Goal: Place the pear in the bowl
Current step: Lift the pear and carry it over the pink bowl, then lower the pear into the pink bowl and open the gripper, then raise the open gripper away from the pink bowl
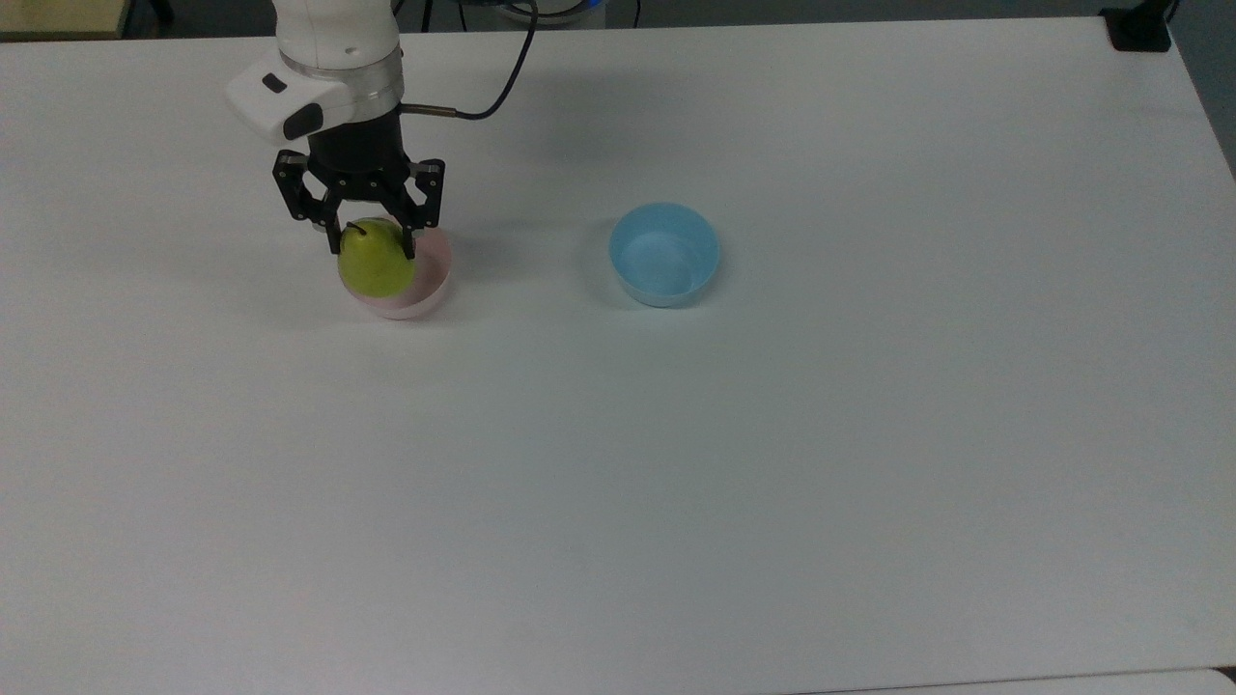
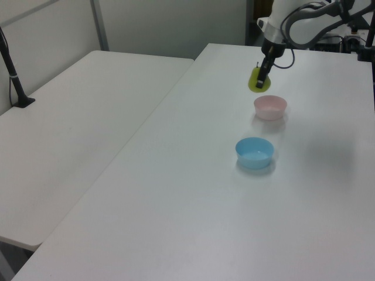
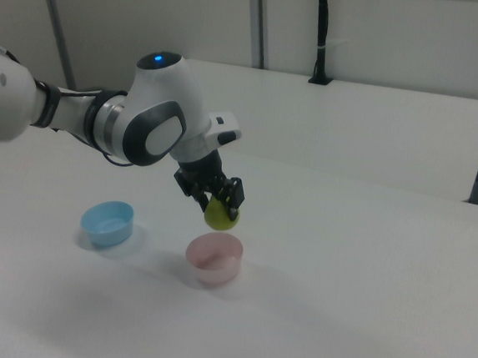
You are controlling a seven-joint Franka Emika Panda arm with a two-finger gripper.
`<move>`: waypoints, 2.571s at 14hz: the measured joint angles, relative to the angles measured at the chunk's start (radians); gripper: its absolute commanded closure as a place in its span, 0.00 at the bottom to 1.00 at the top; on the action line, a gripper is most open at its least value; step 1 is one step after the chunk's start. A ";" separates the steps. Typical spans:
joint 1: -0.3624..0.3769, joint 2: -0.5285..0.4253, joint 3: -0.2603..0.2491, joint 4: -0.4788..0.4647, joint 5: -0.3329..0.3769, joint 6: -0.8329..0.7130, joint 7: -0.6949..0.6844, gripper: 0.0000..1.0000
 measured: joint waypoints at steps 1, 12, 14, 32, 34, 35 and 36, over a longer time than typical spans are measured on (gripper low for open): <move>-0.004 -0.006 0.000 -0.020 0.000 0.000 -0.008 0.62; -0.005 0.064 0.000 -0.075 -0.016 0.000 -0.017 0.31; -0.005 0.073 0.000 -0.074 -0.021 0.000 -0.017 0.06; 0.132 -0.006 0.025 0.315 -0.020 -0.515 0.155 0.00; 0.175 -0.037 0.026 0.332 -0.020 -0.571 0.195 0.00; 0.190 -0.056 0.027 0.335 -0.020 -0.598 0.201 0.00; 0.201 -0.077 0.027 0.336 -0.020 -0.623 0.202 0.00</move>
